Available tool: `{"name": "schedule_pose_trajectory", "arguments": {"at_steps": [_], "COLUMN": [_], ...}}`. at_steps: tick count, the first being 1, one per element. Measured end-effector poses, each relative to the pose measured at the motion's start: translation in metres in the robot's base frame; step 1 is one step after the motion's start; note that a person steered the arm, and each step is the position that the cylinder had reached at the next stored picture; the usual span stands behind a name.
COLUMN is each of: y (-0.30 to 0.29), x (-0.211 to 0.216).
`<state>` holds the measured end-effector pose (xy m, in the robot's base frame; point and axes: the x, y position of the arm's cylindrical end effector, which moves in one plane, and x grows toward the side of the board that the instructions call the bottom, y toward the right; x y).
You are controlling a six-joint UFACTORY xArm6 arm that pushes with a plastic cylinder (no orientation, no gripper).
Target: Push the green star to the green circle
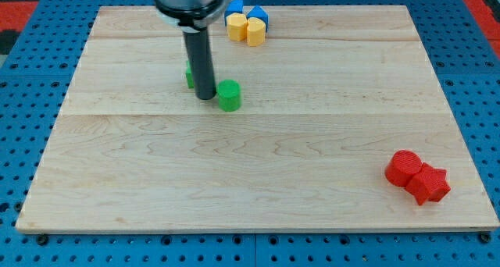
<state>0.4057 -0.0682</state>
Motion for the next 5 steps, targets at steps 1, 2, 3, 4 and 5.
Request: {"name": "schedule_pose_trajectory", "arguments": {"at_steps": [1,2,3,4,5], "y": [-0.083,-0.094,-0.047,-0.003,0.000], "x": [-0.002,-0.039,-0.061,-0.026,0.027]}}
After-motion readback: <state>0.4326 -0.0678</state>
